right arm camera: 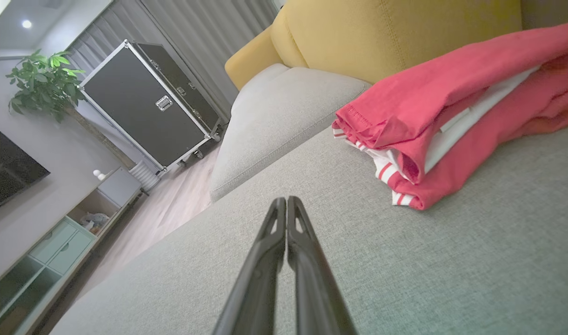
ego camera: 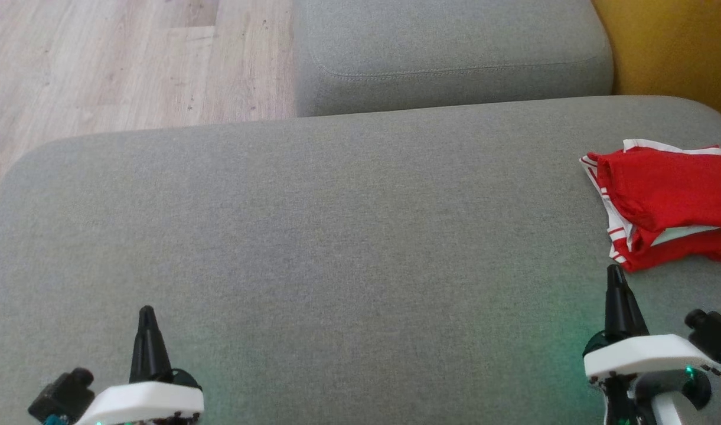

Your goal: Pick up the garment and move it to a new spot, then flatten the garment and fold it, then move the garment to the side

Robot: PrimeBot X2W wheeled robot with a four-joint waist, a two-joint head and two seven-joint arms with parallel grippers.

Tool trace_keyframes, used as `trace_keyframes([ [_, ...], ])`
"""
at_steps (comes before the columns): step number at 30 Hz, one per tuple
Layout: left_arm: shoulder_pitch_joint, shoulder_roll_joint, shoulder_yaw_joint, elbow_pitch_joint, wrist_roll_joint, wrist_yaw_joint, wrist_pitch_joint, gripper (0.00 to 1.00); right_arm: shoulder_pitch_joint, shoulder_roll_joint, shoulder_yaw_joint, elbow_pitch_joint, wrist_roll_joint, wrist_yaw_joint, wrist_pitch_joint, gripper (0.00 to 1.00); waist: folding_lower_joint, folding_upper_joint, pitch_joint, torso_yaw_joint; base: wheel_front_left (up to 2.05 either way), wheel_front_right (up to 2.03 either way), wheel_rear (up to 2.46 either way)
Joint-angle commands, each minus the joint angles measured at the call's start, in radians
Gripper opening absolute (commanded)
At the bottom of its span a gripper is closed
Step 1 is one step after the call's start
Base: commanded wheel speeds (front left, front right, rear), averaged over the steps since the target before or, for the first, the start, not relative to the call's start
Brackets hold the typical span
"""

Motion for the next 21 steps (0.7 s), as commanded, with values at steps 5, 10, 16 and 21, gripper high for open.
trace_keyframes([
  [5, -0.062, 0.002, 0.026, -0.032, -0.061, -0.006, 0.018, 0.00, -0.054, -0.003, -0.004, -0.044, 0.076, 0.000, 0.015, 0.00, 0.0000, 0.0000, 0.002, -0.001, 0.00, 0.00, 0.00],
  [10, -0.067, 0.002, 0.033, -0.031, -0.110, -0.010, 0.033, 0.00, -0.055, -0.004, -0.008, -0.049, 0.133, 0.000, 0.029, 0.00, 0.0000, 0.0000, 0.003, -0.002, 0.00, 0.00, 0.00],
  [16, -0.073, 0.002, 0.042, -0.031, -0.167, -0.015, 0.050, 0.00, -0.057, -0.004, -0.013, -0.054, 0.202, 0.000, 0.047, 0.00, 0.0000, 0.0000, 0.005, -0.003, 0.00, 0.00, 0.00],
  [21, -0.078, 0.003, 0.049, -0.030, -0.216, -0.019, 0.065, 0.00, -0.058, -0.004, -0.017, -0.059, 0.260, 0.000, 0.061, 0.00, 0.0000, 0.0000, 0.007, -0.004, 0.00, 0.00, 0.00],
])
